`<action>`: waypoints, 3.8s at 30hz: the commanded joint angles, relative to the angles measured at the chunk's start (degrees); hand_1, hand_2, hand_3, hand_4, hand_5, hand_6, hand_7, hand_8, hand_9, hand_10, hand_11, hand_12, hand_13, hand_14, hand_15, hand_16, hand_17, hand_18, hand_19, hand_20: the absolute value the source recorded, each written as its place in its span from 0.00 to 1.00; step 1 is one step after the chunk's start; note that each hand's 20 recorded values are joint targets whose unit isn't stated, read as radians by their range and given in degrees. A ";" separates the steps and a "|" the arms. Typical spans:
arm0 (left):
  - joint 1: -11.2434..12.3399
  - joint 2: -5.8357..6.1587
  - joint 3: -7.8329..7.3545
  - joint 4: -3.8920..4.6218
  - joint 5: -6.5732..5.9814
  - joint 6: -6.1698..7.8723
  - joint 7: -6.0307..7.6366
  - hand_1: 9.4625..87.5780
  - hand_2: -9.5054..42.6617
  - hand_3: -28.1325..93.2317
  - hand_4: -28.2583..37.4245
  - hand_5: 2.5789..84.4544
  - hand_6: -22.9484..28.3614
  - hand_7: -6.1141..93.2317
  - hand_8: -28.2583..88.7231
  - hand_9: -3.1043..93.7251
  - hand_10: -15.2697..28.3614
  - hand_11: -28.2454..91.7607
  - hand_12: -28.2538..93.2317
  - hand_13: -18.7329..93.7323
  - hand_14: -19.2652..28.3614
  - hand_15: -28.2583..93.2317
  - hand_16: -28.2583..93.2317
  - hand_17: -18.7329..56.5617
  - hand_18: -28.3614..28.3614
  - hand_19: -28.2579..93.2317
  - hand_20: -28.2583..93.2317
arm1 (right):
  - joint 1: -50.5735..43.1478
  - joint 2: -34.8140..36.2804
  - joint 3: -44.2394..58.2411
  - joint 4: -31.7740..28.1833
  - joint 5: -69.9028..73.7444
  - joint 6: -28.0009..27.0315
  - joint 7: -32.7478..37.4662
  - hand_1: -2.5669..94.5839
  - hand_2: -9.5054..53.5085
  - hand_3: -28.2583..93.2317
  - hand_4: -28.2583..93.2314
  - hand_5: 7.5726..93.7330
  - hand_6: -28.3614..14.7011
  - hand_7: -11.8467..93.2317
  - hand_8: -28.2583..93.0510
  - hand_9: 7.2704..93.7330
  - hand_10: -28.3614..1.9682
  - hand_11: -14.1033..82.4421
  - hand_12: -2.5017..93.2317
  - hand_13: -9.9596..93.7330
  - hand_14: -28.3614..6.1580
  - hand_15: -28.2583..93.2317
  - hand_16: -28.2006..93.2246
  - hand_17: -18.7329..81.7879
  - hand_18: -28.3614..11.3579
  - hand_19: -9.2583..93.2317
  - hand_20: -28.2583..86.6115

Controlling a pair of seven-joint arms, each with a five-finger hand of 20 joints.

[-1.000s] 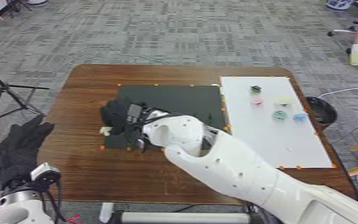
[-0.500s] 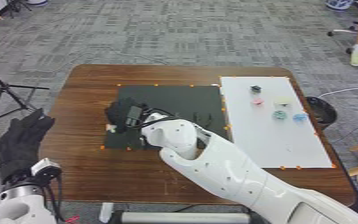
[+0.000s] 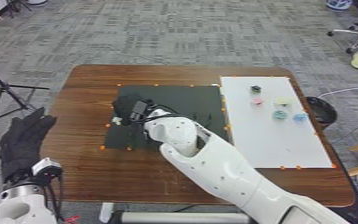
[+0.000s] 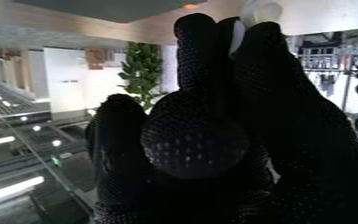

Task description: Arrange flowers

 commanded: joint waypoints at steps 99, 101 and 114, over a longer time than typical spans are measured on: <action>-0.03 -1.15 -0.35 0.00 0.36 -1.21 -0.41 0.20 0.23 0.81 0.01 0.61 0.49 0.22 0.18 0.58 0.68 0.44 0.35 0.54 0.77 0.43 0.24 0.36 0.70 0.31 0.39 | -17.07 47.56 23.29 -28.80 22.47 13.77 16.58 0.35 0.00 0.75 0.13 0.53 0.60 0.22 0.18 0.62 0.42 0.25 0.21 0.91 0.68 0.71 0.48 0.71 0.26 1.00 0.67; -0.01 -1.11 -0.33 0.00 0.32 -1.18 -0.39 0.20 0.23 0.81 0.01 0.61 0.49 0.22 0.18 0.58 0.68 0.44 0.35 0.54 0.77 0.43 0.24 0.36 0.70 0.31 0.39 | -19.08 46.67 25.16 -27.30 21.98 13.69 17.09 0.36 0.00 0.75 0.13 0.55 0.60 0.23 0.18 0.62 0.42 0.25 0.21 0.91 0.68 0.71 0.48 0.72 0.26 1.00 0.67; 3.67 -1.28 0.00 -2.67 1.92 -2.50 1.10 0.20 0.23 0.81 0.02 0.61 0.48 0.23 0.18 0.58 0.68 0.44 0.35 0.54 0.77 0.44 0.24 0.36 0.70 0.31 0.39 | -29.06 44.79 32.39 -22.27 17.44 13.41 19.14 0.38 0.00 0.76 0.13 0.57 0.62 0.25 0.18 0.64 0.45 0.26 0.21 0.92 0.70 0.71 0.48 0.73 0.27 1.00 0.69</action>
